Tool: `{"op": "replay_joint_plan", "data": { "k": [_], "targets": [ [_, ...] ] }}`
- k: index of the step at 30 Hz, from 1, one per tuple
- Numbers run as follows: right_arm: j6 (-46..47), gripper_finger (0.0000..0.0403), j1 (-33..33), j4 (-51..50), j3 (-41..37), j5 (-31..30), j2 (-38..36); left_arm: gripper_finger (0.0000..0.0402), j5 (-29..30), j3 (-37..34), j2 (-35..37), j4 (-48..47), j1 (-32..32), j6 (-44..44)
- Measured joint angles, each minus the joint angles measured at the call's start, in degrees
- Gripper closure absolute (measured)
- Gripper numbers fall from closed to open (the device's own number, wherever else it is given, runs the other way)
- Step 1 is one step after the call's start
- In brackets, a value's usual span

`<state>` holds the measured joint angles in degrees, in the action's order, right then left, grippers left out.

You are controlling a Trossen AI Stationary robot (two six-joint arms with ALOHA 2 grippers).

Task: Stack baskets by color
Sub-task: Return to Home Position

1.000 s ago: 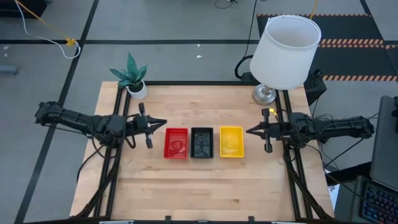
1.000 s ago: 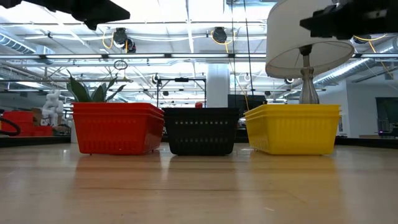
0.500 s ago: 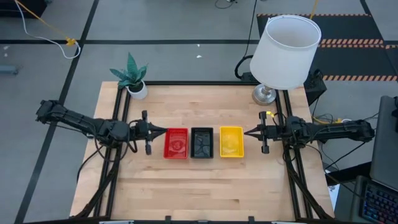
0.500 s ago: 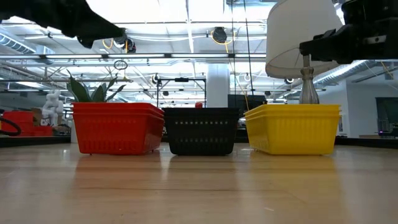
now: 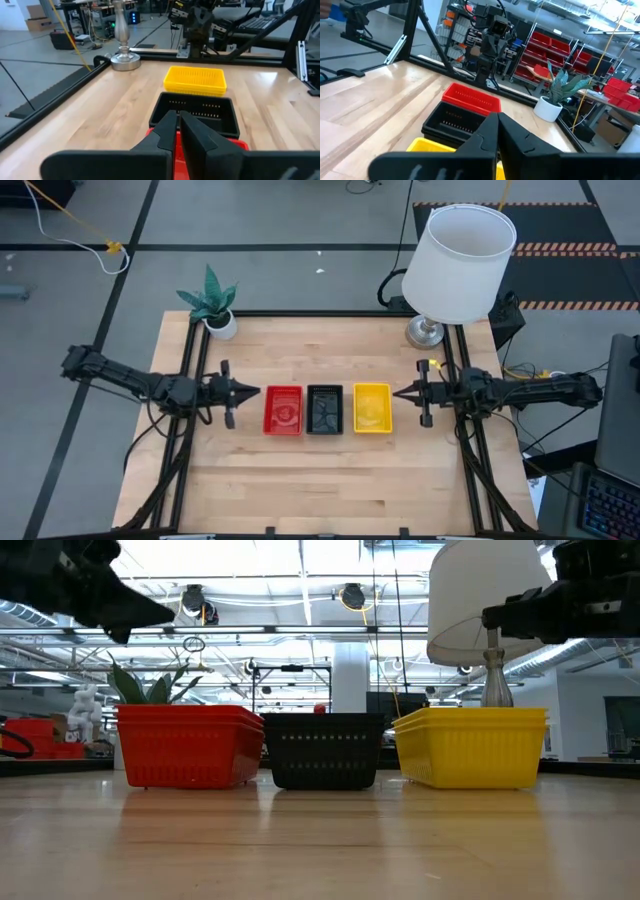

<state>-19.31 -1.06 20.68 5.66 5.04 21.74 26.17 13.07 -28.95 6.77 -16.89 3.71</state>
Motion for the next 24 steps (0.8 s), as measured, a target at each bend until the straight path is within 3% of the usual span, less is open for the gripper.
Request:
{"op": "replay_joint_plan", "data": {
  "k": [11, 24],
  "targets": [
    [-1.11, 0.0403, -0.13, 4.33, -2.52, -0.26, 0.00, 0.0376, -0.04, -6.48, 7.73, 0.54, -0.98, -0.38],
    [-2.40, 0.0403, -0.13, 3.81, -2.61, -0.12, 0.00, 0.0376, -0.79, -11.79, 8.90, 6.05, -0.98, -2.05]
  ]
}}
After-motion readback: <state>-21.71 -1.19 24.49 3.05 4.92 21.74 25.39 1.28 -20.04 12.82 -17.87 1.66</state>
